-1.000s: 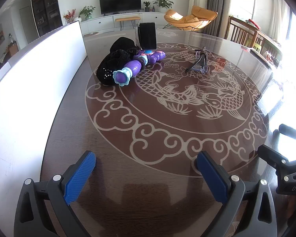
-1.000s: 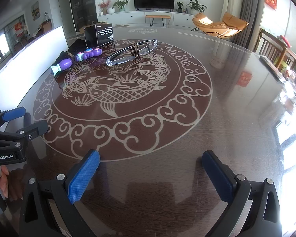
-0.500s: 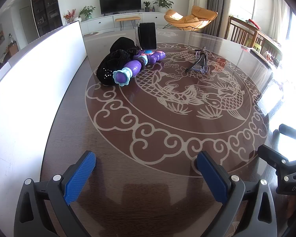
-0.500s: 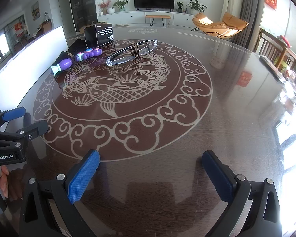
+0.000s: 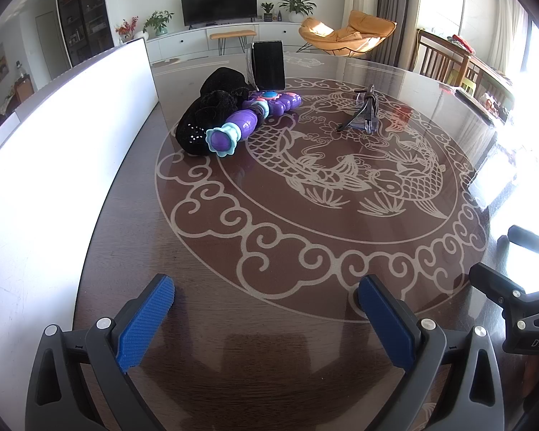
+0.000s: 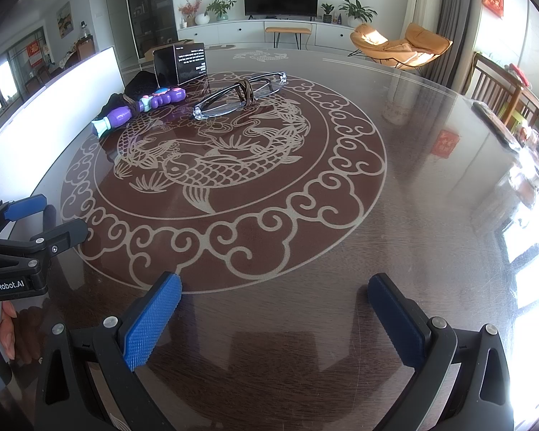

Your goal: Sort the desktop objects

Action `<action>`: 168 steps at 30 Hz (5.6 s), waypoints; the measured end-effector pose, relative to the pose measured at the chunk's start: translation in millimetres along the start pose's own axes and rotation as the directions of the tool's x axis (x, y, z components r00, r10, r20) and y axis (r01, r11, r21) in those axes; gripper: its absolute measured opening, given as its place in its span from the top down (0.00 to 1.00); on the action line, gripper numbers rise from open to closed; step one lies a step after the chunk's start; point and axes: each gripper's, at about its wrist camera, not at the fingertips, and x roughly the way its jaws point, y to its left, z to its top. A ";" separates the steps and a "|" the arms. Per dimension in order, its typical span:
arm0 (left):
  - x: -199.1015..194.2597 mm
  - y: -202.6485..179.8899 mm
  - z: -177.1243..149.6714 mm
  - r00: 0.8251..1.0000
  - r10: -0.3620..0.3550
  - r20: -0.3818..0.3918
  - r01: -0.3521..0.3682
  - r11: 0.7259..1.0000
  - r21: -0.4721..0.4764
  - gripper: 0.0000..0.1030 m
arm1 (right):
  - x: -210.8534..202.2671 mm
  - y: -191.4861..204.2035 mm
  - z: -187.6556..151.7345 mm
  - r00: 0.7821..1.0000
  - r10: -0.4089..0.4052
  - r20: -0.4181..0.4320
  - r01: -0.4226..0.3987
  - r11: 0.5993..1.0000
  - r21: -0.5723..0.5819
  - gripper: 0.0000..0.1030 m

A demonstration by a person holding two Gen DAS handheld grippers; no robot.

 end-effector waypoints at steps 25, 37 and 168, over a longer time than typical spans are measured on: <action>0.1 0.0 0.2 1.000 0.000 0.000 0.000 1.000 0.000 0.00 | 0.4 -0.3 -0.1 1.000 0.000 0.000 0.000 1.000 0.000 0.00; 0.1 0.0 0.2 1.000 0.000 0.000 0.000 1.000 0.000 0.00 | 0.5 -0.3 -0.1 1.000 0.000 0.000 0.000 1.000 0.000 0.00; -16.9 27.6 -20.6 0.999 -0.046 -0.025 0.048 0.997 0.062 0.00 | -12.3 -17.4 -0.5 0.996 0.052 0.066 -0.055 0.998 0.044 0.60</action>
